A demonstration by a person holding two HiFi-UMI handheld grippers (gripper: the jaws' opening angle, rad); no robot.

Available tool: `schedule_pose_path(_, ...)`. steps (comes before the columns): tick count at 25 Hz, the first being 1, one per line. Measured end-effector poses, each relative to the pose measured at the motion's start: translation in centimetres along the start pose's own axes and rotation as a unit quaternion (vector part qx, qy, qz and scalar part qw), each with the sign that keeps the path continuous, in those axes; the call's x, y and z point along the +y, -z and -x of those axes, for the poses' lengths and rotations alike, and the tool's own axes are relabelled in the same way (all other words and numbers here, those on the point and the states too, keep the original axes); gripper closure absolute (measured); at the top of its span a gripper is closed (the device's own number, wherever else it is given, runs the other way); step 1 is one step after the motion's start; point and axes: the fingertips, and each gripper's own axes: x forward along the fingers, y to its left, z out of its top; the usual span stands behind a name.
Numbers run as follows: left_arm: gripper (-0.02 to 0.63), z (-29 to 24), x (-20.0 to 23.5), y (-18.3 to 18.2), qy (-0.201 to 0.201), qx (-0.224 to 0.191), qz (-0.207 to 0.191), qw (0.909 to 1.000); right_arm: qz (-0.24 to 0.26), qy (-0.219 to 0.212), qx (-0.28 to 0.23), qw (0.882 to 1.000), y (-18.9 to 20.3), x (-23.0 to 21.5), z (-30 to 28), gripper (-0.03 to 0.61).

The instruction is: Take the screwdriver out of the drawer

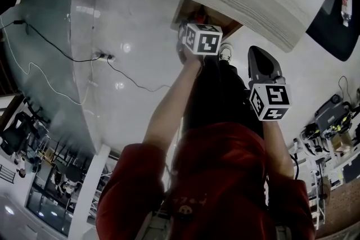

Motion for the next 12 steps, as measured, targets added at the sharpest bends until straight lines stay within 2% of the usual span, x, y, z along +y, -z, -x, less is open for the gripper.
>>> schedule_pose_path(5,0.451,-0.44,-0.12,0.25,-0.008,0.033,-0.014,0.9993,-0.004,0.001,0.002,1.000,0.11,-0.19,0.09,0.577)
schedule_pose_path(8,0.501,-0.91,-0.30,0.79,-0.009,0.052,-0.033,0.9981,-0.007,0.002,0.000,1.000,0.09,-0.59,0.07,0.577)
schedule_pose_path(12,0.520,-0.78,-0.49,0.97,-0.013,0.054,-0.048,0.9973,-0.010,0.003,-0.004,1.000,0.00,-0.82,0.31,0.577)
